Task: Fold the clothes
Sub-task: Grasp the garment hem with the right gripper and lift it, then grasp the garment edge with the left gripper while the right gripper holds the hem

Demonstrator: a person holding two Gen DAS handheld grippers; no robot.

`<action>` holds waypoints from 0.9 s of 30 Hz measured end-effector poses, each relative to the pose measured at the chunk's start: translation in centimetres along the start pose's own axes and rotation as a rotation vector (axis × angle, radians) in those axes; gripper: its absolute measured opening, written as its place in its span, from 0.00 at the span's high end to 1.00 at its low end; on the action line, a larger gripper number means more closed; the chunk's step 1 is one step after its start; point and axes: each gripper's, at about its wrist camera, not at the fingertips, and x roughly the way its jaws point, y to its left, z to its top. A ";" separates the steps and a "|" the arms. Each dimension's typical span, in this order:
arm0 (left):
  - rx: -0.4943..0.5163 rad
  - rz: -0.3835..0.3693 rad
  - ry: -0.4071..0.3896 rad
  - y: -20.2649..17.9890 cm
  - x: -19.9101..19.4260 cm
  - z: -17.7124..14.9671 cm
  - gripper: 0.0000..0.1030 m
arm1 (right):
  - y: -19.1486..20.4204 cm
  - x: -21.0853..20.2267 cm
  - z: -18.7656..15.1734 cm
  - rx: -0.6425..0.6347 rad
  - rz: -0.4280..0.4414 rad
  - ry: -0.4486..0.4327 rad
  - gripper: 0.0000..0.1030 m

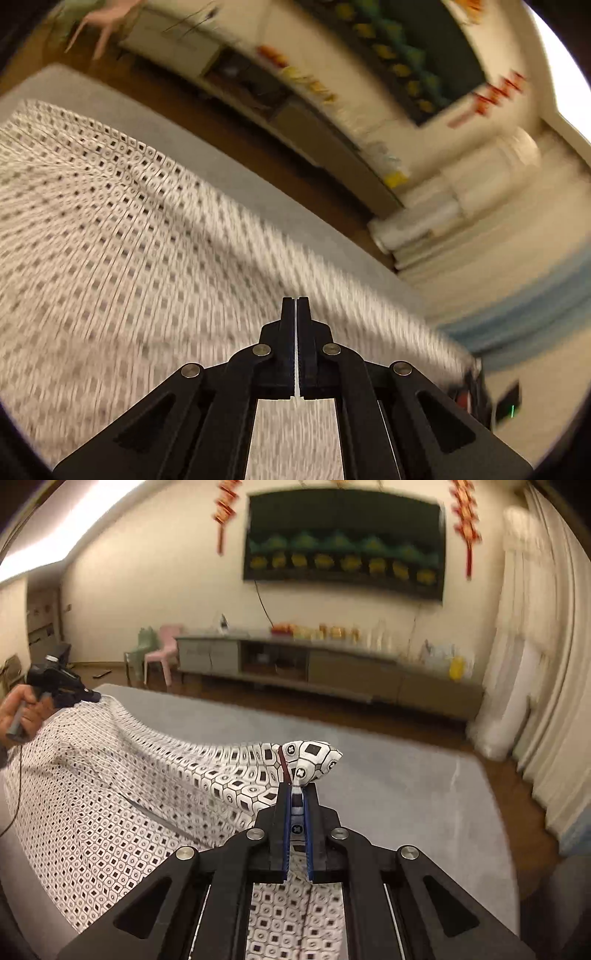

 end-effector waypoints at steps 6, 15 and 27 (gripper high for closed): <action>0.101 0.110 0.163 2.0 -3.5 -15.6 0.99 | 0.4 0.0 -8.3 -0.108 -0.011 0.293 0.79; -0.007 0.098 0.061 2.4 -1.2 -6.3 0.39 | -1.3 -1.2 -8.1 0.381 0.087 0.501 0.63; -0.220 0.204 0.173 8.4 9.7 4.4 0.50 | -0.7 5.0 -9.0 1.011 0.265 0.487 0.44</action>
